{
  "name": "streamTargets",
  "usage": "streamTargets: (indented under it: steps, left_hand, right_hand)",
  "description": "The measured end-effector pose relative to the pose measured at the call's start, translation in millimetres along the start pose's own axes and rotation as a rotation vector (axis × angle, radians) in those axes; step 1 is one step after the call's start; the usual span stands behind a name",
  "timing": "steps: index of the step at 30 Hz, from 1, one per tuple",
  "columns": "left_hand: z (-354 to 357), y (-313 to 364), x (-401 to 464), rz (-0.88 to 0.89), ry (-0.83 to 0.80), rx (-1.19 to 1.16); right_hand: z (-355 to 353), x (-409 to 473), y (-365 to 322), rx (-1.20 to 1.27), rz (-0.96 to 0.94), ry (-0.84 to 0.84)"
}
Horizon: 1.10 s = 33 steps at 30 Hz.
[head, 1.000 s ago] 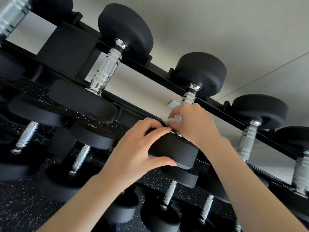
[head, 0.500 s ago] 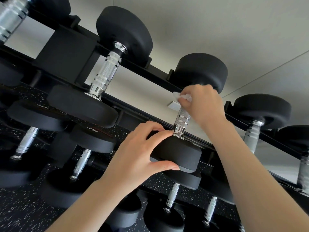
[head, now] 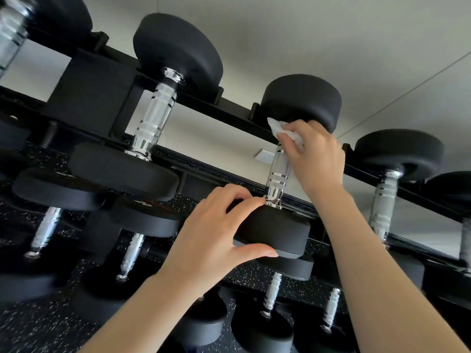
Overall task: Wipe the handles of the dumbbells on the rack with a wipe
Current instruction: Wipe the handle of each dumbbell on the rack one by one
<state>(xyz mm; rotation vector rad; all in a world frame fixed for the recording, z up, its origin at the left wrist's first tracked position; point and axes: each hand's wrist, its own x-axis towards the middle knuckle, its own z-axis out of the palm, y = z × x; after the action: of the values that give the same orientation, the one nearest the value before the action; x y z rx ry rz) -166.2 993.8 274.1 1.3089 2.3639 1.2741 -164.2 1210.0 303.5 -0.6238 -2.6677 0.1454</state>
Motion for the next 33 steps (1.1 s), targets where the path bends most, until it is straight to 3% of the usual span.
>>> streamTargets:
  steps: [11, 15, 26, 33]
  left_hand:
    - [-7.7, 0.8, 9.9, 0.112, -0.078, 0.135]
    - [-4.9, 14.7, 20.9, 0.183, -0.145, 0.191]
    - [73.7, 101.7, 47.8, 0.396, -0.311, 0.257]
    - [136.9, 145.6, 47.1, 0.344, -0.302, 0.312]
  right_hand:
    - [-17.7, -47.8, -5.9, 0.532, 0.276, -0.223]
    - [-36.1, -66.4, -6.3, 0.72, 0.463, -0.166]
    - [-110.7, -117.1, 96.7, 0.539, 0.593, 0.064]
    - [-121.8, -135.8, 180.9, 0.439, 0.528, -0.031]
